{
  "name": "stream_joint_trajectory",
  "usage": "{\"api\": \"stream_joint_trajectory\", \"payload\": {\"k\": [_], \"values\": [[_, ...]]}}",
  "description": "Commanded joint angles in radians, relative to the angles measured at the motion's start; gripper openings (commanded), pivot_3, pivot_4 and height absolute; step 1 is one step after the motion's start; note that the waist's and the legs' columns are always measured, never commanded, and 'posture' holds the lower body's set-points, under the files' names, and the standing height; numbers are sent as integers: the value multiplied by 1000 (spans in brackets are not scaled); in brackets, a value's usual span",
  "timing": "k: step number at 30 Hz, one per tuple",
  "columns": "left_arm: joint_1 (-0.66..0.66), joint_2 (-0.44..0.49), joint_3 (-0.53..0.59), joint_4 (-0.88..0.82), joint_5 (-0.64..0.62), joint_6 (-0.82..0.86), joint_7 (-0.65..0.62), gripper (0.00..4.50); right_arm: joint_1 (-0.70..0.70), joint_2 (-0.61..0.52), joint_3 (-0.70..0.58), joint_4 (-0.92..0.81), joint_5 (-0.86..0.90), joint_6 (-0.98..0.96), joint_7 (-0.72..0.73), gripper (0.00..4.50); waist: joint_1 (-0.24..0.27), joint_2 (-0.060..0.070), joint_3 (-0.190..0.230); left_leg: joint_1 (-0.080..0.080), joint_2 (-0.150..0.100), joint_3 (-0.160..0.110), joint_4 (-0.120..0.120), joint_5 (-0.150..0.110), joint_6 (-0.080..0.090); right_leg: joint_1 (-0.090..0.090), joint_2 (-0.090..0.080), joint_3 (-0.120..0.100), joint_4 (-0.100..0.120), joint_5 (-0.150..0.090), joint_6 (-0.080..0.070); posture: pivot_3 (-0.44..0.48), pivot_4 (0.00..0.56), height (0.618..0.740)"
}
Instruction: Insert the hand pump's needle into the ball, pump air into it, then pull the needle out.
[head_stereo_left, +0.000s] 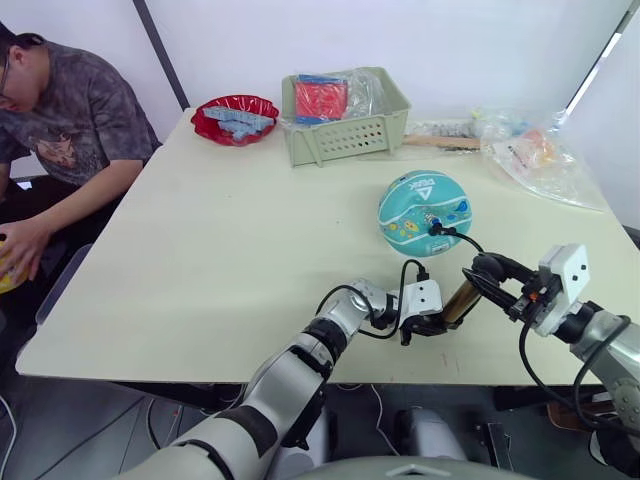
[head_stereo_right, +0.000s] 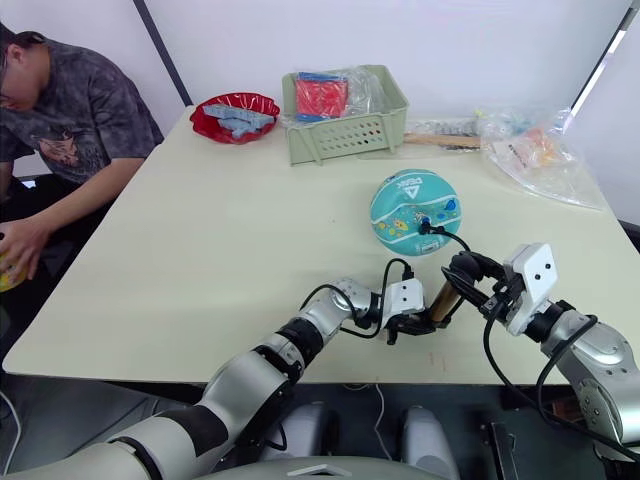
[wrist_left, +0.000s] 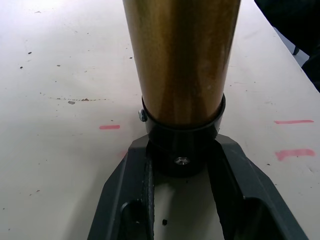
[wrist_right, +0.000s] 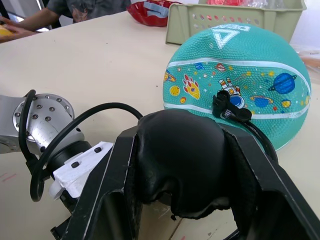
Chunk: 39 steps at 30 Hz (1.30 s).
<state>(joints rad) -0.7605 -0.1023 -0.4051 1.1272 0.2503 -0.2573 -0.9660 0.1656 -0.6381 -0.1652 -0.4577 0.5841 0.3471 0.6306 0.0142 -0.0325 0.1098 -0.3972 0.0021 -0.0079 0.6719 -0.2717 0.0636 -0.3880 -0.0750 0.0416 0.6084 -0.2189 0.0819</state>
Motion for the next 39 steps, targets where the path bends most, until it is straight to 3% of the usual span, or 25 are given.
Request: {"api": "stream_joint_trajectory", "payload": {"k": [1,8,17,27,32,39], "values": [[25,7,-50,57,54,25,-22,1095,19,-30,-20,21,-11,73,-2,1721,0,1,1,0,0,0,0,0,0,0,0,0,0,0,0,0,150,738],[17,4,-49,67,57,19,-22,1095,-67,-132,-215,-104,203,230,-11,1721,4,10,9,-3,-1,0,0,0,0,0,-2,0,-1,0,0,0,150,738],[4,3,-52,80,63,9,-25,1095,-219,-300,-470,-94,502,427,-48,1721,4,14,18,-4,-5,1,0,0,0,-1,-7,-5,-1,0,0,0,150,738],[-1,5,-56,86,68,1,-26,1095,-330,-409,-597,-66,680,528,-112,1721,3,15,19,-11,-6,1,1,0,0,-7,-9,-6,-1,0,1,0,150,738],[8,6,-59,84,70,-4,-28,1095,-249,-397,-554,-107,626,537,-89,1721,4,15,19,-17,-8,0,2,0,0,-13,-11,-7,-1,2,5,0,150,738],[10,13,-56,79,67,-2,-30,1095,-104,-215,-303,-150,390,407,-118,1721,0,8,13,-15,-8,-4,2,0,0,-9,-10,-11,0,2,4,0,150,738]]}}
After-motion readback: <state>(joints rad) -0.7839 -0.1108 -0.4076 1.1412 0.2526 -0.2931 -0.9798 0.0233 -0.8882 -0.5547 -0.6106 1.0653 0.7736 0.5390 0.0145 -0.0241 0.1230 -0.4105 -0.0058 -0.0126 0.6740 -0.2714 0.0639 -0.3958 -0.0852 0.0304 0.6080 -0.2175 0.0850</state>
